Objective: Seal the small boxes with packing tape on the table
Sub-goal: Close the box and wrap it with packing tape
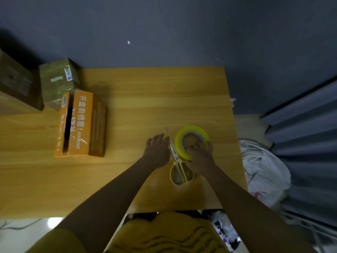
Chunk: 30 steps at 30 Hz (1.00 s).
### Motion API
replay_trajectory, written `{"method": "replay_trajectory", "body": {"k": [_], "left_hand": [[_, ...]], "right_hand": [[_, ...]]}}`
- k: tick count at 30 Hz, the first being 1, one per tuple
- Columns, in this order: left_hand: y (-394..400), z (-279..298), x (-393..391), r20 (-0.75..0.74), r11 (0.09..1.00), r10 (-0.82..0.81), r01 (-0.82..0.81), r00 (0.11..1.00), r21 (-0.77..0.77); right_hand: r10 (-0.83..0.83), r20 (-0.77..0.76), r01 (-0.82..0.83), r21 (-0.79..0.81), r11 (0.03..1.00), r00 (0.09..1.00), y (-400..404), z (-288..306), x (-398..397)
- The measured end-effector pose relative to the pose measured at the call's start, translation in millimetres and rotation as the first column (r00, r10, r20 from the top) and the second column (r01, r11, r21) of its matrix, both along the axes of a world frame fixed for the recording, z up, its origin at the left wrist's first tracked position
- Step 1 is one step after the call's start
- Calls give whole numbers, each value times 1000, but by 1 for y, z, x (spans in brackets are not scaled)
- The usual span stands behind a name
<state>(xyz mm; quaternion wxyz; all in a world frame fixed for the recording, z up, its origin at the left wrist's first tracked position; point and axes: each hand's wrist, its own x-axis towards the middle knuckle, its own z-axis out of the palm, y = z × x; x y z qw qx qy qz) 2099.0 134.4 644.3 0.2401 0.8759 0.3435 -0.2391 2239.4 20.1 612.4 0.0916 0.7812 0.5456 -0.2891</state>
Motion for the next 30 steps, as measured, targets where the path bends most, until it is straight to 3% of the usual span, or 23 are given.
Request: {"method": "replay_trajectory", "body": {"k": [7,10,13,17,19,23,25,30], "left_hand": [[-2,0,6,32,995,74,-72,997,-65],[2,2,6,79,965,208,-192,975,-176],[10,9,6,119,923,309,-268,944,-275],[23,31,13,183,879,394,-310,901,-363],[30,37,20,193,831,462,-347,866,-435],[34,42,29,57,613,601,-414,798,-673],[32,44,31,88,572,637,-392,766,-720],[28,36,20,274,679,609,-311,744,-665]], "right_hand": [[1,32,-2,46,999,999,-5,10,2],[-59,47,56,62,996,997,-9,26,6],[-183,-78,192,138,972,980,-10,32,13],[-302,-320,403,320,858,898,-6,26,25],[-293,-361,425,376,823,886,0,29,24],[-263,-360,413,449,792,895,14,40,19],[-268,-343,408,448,796,900,20,41,17],[-256,-289,358,397,845,923,24,35,8]]}}
